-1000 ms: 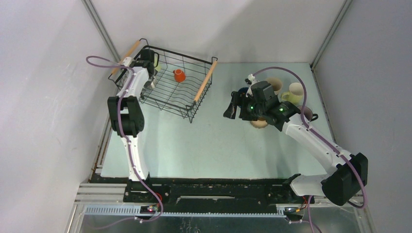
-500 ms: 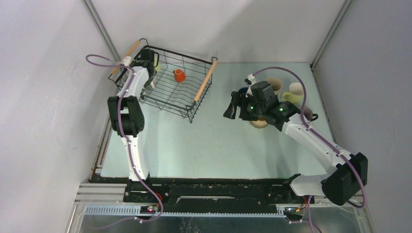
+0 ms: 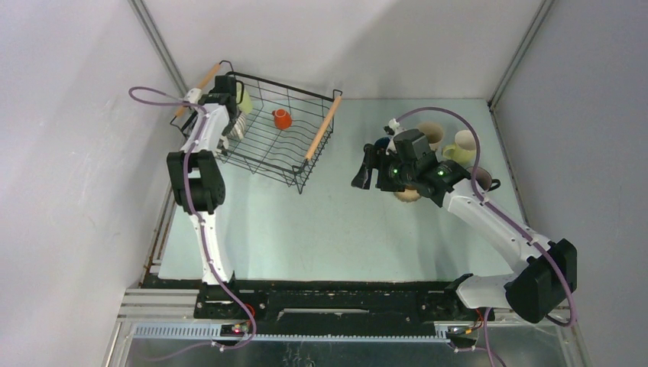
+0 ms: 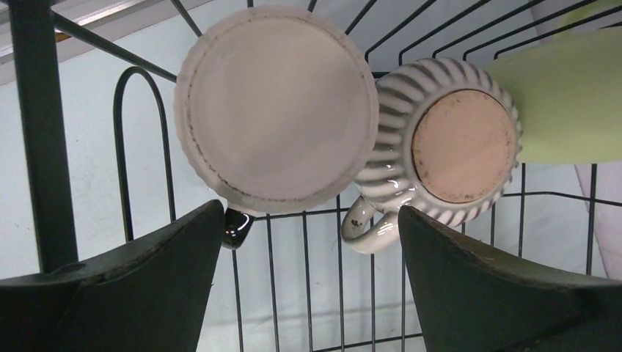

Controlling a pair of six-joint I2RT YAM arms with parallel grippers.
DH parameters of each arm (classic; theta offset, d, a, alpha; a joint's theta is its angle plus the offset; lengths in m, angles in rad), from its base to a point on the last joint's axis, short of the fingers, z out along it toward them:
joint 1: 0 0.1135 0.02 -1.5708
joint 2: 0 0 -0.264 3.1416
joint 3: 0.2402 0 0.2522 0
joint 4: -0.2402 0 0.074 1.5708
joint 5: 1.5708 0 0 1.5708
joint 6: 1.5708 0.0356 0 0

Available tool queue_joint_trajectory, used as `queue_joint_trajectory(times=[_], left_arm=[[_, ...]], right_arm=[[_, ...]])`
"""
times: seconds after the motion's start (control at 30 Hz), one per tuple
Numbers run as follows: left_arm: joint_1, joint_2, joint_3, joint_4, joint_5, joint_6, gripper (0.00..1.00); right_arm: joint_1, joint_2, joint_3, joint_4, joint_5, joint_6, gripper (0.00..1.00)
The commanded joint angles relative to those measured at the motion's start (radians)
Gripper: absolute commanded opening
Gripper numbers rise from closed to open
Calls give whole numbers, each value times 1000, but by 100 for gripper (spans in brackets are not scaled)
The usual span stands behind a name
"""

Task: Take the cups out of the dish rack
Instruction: Unload the cup from the dish rack.

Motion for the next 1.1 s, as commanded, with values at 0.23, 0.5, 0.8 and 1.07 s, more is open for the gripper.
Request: queue_joint_trajectory(times=[0.23, 0.5, 0.8, 1.07], left_arm=[[7, 21, 38, -7, 34, -46, 94], [-3, 11, 19, -3, 52, -59, 72], [-6, 13, 20, -17, 71, -79, 61], [-15, 3, 21, -47, 82, -123, 58]], right_arm=[[-3, 8, -5, 32, -10, -13, 88], [-2, 15, -6, 43, -13, -4, 87], [6, 16, -5, 40, -7, 0, 86], [16, 20, -5, 41, -2, 5, 86]])
